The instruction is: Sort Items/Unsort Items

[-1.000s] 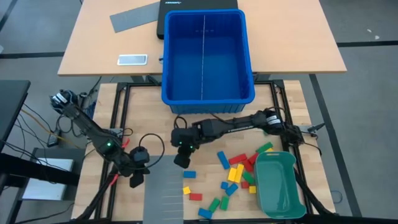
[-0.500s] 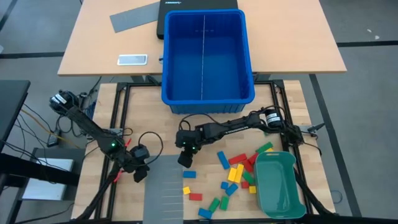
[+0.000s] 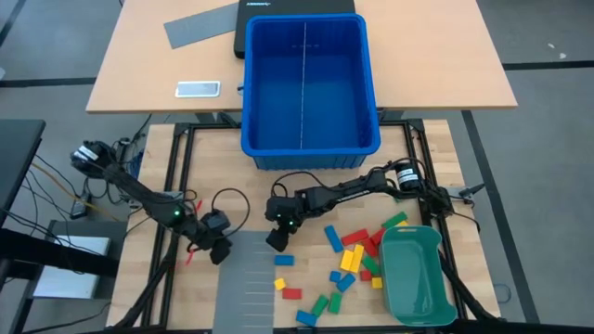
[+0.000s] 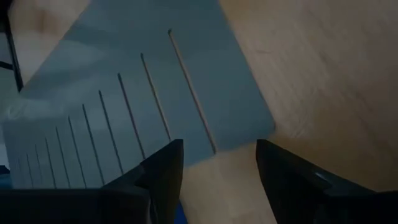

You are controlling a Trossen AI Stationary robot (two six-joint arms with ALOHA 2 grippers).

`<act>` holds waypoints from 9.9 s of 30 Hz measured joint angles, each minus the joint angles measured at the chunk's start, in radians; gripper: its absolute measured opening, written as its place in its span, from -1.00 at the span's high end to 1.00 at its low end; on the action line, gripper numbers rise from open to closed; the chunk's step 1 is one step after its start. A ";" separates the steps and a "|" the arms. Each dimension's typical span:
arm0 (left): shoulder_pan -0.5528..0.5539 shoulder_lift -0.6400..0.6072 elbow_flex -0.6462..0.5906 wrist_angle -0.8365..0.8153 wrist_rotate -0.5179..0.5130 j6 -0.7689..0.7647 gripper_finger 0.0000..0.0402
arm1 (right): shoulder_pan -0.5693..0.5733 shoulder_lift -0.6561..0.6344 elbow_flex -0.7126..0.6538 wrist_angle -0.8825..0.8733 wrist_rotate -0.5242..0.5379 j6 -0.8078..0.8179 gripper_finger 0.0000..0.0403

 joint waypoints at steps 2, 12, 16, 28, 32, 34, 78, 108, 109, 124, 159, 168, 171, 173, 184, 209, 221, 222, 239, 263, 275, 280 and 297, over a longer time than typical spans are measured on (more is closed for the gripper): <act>0.017 0.007 0.000 0.030 -0.006 0.015 1.00 | 0.000 0.000 0.000 0.011 0.003 0.004 -0.01; 0.050 -0.005 0.046 0.053 0.018 -0.015 1.00 | 0.000 -0.001 0.000 0.013 -0.018 0.028 0.08; 0.046 -0.006 0.082 0.009 0.048 -0.141 1.00 | 0.013 -0.003 0.001 0.011 -0.042 0.022 0.15; -0.049 -0.006 0.092 -0.334 0.015 -0.673 1.00 | 0.120 -0.004 0.002 -0.044 0.024 -0.034 0.73; -0.053 -0.007 0.085 -0.342 0.006 -0.699 0.96 | 0.145 -0.004 0.002 -0.098 0.079 -0.055 0.92; -0.053 -0.007 0.085 -0.339 0.006 -0.698 0.92 | 0.153 -0.004 0.002 -0.107 0.081 -0.077 0.97; -0.054 0.004 -0.095 0.201 -0.138 -0.507 0.24 | 0.096 0.008 -0.135 0.113 0.074 -0.057 0.98; -0.051 -0.178 -0.076 0.144 -0.153 -0.341 0.32 | 0.096 0.008 -0.136 0.106 0.070 -0.108 0.98; -0.051 -0.183 -0.076 0.160 -0.153 -0.340 0.33 | 0.096 0.008 -0.136 0.105 0.070 -0.113 0.98; -0.024 -0.204 -0.069 0.393 -0.155 -0.222 0.73 | 0.088 0.013 -0.134 0.193 0.135 -0.129 0.99; 0.149 -0.281 0.534 -0.064 -0.159 0.323 0.99 | -0.067 -0.414 -0.092 -0.081 0.194 -0.186 0.90; 0.194 -0.281 0.811 -0.161 -0.241 0.552 0.99 | -0.135 -0.598 -0.092 -0.088 0.237 -0.235 0.89; 0.216 -0.279 0.875 -0.162 -0.292 0.620 0.99 | -0.159 -0.652 -0.094 -0.090 0.239 -0.252 0.87; 0.231 -0.270 0.914 -0.161 -0.320 0.670 0.99 | -0.174 -0.685 -0.093 -0.085 0.235 -0.264 0.83; 0.373 -0.245 0.972 0.156 -0.380 1.051 0.99 | -0.236 -0.812 -0.094 0.018 0.227 -0.287 0.45; 0.828 -0.074 0.971 0.565 0.027 0.954 0.99 | -0.518 -0.846 0.252 -0.192 -0.072 -0.474 0.15; 0.892 0.111 1.146 0.540 0.185 0.911 0.99 | -0.639 -0.714 0.420 -0.448 -0.315 -0.571 -0.18; 0.903 0.117 1.165 0.520 0.191 0.912 0.99 | -0.638 -0.707 0.425 -0.444 -0.332 -0.570 -0.20; 1.013 0.120 1.217 0.481 0.302 0.908 0.99 | -0.602 -0.622 0.429 -0.315 -0.412 -0.564 0.52; 1.103 0.117 1.216 0.266 0.289 0.829 0.71 | -0.700 -0.594 0.569 -0.384 -0.424 -0.669 0.99; 1.129 0.101 1.215 -0.030 0.307 0.852 0.67 | -0.833 -0.592 0.690 -0.430 -0.370 -0.727 1.00; 1.129 0.073 1.215 -0.116 0.308 0.855 0.67 | -0.873 -0.591 0.695 -0.389 -0.369 -0.742 1.00; 1.154 0.051 1.419 -0.490 0.280 0.932 0.72 | -0.863 -0.498 0.695 -0.693 -0.375 -0.947 1.00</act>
